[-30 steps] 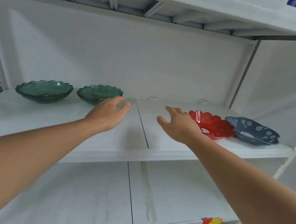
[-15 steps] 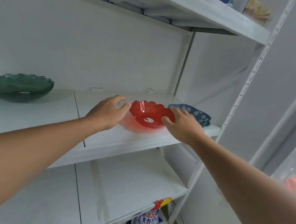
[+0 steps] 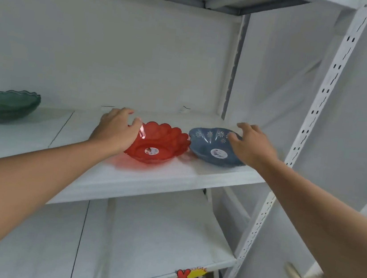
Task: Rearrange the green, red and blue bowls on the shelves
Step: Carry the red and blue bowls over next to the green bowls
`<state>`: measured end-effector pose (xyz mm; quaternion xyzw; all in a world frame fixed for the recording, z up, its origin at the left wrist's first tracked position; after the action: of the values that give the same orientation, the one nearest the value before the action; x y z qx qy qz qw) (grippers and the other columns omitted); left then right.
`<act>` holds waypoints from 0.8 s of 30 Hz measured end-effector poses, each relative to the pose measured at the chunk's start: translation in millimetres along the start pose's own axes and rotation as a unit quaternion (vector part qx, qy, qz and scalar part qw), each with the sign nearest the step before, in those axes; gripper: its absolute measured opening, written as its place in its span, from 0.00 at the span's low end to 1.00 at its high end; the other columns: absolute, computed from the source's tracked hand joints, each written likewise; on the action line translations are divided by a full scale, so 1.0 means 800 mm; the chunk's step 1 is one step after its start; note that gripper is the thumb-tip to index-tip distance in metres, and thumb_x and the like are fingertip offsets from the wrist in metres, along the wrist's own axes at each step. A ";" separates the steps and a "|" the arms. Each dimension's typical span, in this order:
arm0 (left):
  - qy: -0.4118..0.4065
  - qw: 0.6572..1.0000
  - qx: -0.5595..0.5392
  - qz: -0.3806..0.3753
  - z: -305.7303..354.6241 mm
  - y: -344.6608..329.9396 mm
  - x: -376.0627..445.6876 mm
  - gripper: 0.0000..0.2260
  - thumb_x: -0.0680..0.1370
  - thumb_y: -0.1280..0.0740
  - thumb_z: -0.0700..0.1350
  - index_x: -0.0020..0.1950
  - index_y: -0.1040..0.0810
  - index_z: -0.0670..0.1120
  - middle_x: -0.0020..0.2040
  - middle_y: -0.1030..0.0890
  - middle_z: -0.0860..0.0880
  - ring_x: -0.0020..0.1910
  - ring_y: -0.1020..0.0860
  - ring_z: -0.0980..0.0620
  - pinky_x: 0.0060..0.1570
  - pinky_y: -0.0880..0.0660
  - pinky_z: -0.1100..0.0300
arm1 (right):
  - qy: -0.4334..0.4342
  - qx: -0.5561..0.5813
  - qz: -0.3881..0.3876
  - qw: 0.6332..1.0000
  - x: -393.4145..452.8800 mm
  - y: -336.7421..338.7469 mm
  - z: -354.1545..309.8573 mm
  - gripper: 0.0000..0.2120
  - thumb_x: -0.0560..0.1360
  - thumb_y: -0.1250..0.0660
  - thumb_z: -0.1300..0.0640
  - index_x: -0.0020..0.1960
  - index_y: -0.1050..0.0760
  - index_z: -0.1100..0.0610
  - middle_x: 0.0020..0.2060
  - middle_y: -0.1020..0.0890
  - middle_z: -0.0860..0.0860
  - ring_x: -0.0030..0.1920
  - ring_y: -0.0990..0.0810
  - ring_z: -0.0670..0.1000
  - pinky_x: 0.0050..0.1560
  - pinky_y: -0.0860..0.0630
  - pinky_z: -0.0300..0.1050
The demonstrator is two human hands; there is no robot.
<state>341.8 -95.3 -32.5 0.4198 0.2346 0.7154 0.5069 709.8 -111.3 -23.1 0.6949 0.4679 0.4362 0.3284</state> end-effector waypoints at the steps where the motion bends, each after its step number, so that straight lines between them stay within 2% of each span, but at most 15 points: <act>1: 0.014 1.000 0.011 0.007 0.003 -0.004 0.002 0.30 0.80 0.46 0.63 0.80 0.30 0.52 0.80 0.31 0.46 0.79 0.36 0.42 0.73 0.34 0.42 | -0.004 0.001 -0.009 1.000 0.015 0.000 0.016 0.31 0.80 0.43 0.39 0.81 0.34 0.49 0.77 0.30 0.54 0.74 0.29 0.62 0.70 0.28 0.62; 4: 0.062 0.998 0.020 0.011 0.006 -0.015 0.008 0.30 0.81 0.44 0.62 0.81 0.33 0.51 0.81 0.33 0.45 0.79 0.36 0.40 0.74 0.34 0.42 | -0.016 -0.010 -0.042 0.999 0.054 -0.007 0.055 0.32 0.81 0.42 0.38 0.81 0.35 0.49 0.78 0.30 0.55 0.72 0.27 0.64 0.70 0.26 0.62; 8: 0.137 0.991 -0.005 0.000 -0.001 -0.027 0.016 0.30 0.82 0.41 0.58 0.83 0.36 0.49 0.80 0.35 0.41 0.76 0.31 0.38 0.73 0.32 0.46 | -0.036 0.001 -0.067 0.997 0.091 -0.020 0.096 0.31 0.82 0.40 0.41 0.81 0.34 0.52 0.77 0.29 0.58 0.71 0.25 0.65 0.69 0.25 0.61; 12: 0.193 0.981 -0.031 -0.008 -0.012 -0.033 0.016 0.30 0.84 0.41 0.55 0.85 0.40 0.46 0.81 0.37 0.40 0.71 0.27 0.37 0.63 0.30 0.52 | -0.054 0.020 -0.064 0.996 0.105 -0.037 0.113 0.28 0.84 0.40 0.44 0.80 0.31 0.56 0.73 0.24 0.61 0.68 0.24 0.65 0.65 0.25 0.57; 14: 0.210 0.977 -0.044 -0.014 -0.016 -0.036 0.014 0.31 0.84 0.40 0.53 0.85 0.42 0.45 0.80 0.34 0.39 0.70 0.26 0.37 0.58 0.30 0.55 | -0.067 0.033 -0.068 0.995 0.108 -0.042 0.112 0.25 0.84 0.39 0.46 0.75 0.28 0.58 0.68 0.21 0.61 0.60 0.22 0.64 0.58 0.24 0.54; 17: 0.224 0.973 -0.062 -0.016 -0.020 -0.041 0.014 0.29 0.84 0.40 0.50 0.85 0.41 0.44 0.76 0.27 0.40 0.70 0.25 0.38 0.53 0.33 0.57 | -0.079 0.038 -0.070 0.994 0.109 -0.046 0.110 0.18 0.82 0.39 0.47 0.61 0.21 0.59 0.55 0.17 0.60 0.50 0.20 0.62 0.50 0.23 0.52; 19: 0.235 0.969 -0.066 -0.031 -0.021 -0.044 0.014 0.25 0.83 0.40 0.47 0.79 0.33 0.40 0.73 0.24 0.38 0.66 0.23 0.38 0.51 0.32 0.56 | -0.097 0.057 -0.079 0.991 0.108 -0.046 0.110 0.15 0.81 0.38 0.50 0.56 0.20 0.59 0.50 0.16 0.60 0.48 0.19 0.63 0.48 0.23 0.51; 21: 0.233 0.968 -0.084 -0.046 -0.024 -0.048 0.015 0.16 0.82 0.40 0.45 0.64 0.23 0.36 0.63 0.19 0.34 0.53 0.20 0.38 0.44 0.29 0.54 | -0.126 0.085 -0.089 0.984 0.105 -0.047 0.109 0.13 0.79 0.37 0.55 0.56 0.20 0.62 0.49 0.16 0.63 0.46 0.18 0.64 0.45 0.22 0.50; 22: 0.232 0.967 -0.095 -0.047 -0.025 -0.048 0.015 0.14 0.82 0.40 0.44 0.60 0.22 0.36 0.59 0.17 0.33 0.50 0.19 0.38 0.44 0.27 0.53 | -0.144 0.112 -0.096 0.979 0.104 -0.047 0.109 0.13 0.79 0.38 0.59 0.56 0.21 0.65 0.46 0.15 0.66 0.42 0.16 0.63 0.41 0.20 0.50; 24: 0.237 0.964 -0.114 -0.041 -0.027 -0.045 0.016 0.13 0.81 0.40 0.42 0.58 0.20 0.36 0.54 0.16 0.34 0.50 0.17 0.37 0.46 0.23 0.50 | -0.178 0.181 -0.118 0.960 0.097 -0.047 0.106 0.12 0.79 0.40 0.66 0.54 0.20 0.71 0.36 0.15 0.68 0.29 0.18 0.60 0.30 0.20 0.48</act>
<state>341.2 -68.0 -66.6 0.1681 0.2818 0.7950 0.5102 787.3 -29.5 -66.8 0.7491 0.5517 0.1720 0.3238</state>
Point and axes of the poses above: each hand's wrist, its own x-axis towards the middle knuckle, its own y-axis out of the back of the hand, z = x × y, the point moved 1 cm from there along x, towards the middle knuckle
